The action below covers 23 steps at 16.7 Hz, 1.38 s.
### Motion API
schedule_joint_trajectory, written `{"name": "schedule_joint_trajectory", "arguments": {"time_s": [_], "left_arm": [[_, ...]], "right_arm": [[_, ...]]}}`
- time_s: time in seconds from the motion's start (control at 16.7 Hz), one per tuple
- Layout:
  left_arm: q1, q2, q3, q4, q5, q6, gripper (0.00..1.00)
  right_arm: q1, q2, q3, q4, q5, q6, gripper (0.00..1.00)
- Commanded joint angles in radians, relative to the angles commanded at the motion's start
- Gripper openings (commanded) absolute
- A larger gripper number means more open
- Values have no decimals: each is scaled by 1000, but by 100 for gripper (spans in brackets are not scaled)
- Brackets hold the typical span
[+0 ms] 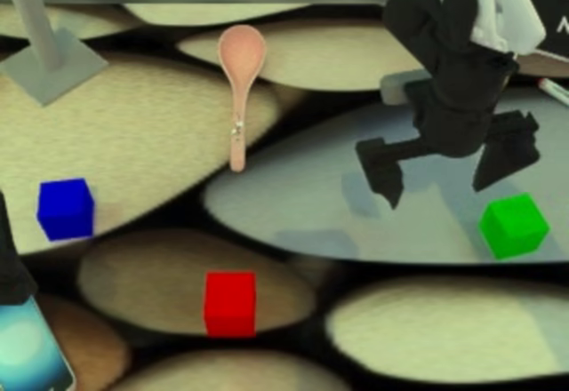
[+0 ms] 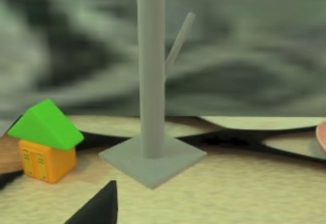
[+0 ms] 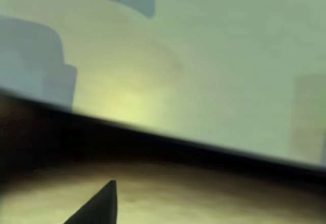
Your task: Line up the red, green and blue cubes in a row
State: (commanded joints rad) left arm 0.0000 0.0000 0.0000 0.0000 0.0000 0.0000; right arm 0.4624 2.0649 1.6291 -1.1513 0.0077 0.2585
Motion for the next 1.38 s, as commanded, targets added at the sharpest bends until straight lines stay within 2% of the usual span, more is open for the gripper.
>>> {"name": "schedule_joint_trajectory", "arguments": {"time_s": [0.24,0.42,0.78,1.38], "left_arm": [[0,0,0,0,0,0,100],[0,0,0,0,0,0,100],[0,0,0,0,0,0,100],[0,0,0,0,0,0,100]], "right_arm": [[-171,-105,-167,67,-5,-229,100],[-230,-145,-221,93,-7,-293,100],[-228,-135,-229,107,-6,-293,100],[-229,-3,-403,417,-6,-291,100]]}}
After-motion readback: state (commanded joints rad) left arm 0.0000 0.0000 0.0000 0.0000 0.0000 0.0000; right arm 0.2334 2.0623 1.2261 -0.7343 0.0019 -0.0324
